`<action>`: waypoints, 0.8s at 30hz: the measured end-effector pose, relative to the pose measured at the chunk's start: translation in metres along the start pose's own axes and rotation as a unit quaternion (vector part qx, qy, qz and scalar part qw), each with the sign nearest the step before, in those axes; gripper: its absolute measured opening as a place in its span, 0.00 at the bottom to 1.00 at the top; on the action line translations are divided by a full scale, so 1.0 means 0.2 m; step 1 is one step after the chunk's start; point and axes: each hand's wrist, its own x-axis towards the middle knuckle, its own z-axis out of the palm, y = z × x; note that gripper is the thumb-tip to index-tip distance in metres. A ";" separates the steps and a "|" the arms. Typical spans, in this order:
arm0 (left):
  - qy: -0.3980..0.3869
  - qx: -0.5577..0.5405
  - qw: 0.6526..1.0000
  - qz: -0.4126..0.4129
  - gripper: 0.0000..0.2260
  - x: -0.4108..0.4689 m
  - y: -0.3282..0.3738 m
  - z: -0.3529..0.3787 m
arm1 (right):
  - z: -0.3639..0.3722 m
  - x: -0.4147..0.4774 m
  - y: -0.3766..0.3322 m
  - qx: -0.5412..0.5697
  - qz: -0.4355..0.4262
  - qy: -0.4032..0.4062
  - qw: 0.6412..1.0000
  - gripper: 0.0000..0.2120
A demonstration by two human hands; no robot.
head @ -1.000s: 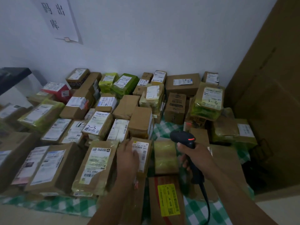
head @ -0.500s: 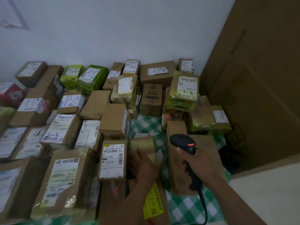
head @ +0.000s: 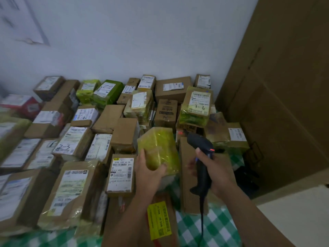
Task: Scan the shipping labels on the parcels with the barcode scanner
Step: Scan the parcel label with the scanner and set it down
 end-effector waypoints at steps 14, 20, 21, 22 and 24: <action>-0.068 -0.041 0.997 0.001 0.18 -0.26 0.22 -0.15 | 0.06 -0.17 -0.03 0.088 -0.103 -0.079 0.988 0.19; -0.004 -0.045 0.998 -0.032 0.24 -0.28 0.14 -0.16 | 0.02 -0.24 -0.10 -0.096 -0.151 -0.074 0.981 0.05; 0.011 -0.046 0.998 -0.029 0.25 -0.27 0.12 -0.17 | 0.01 -0.26 -0.11 -0.117 -0.152 -0.084 0.978 0.05; 0.025 -0.045 0.998 -0.027 0.28 -0.27 0.11 -0.18 | 0.00 -0.27 -0.11 -0.134 -0.151 -0.097 0.975 0.06; 0.059 -0.042 0.997 -0.026 0.33 -0.25 0.08 -0.19 | -0.03 -0.30 -0.12 -0.157 -0.150 -0.121 0.969 0.11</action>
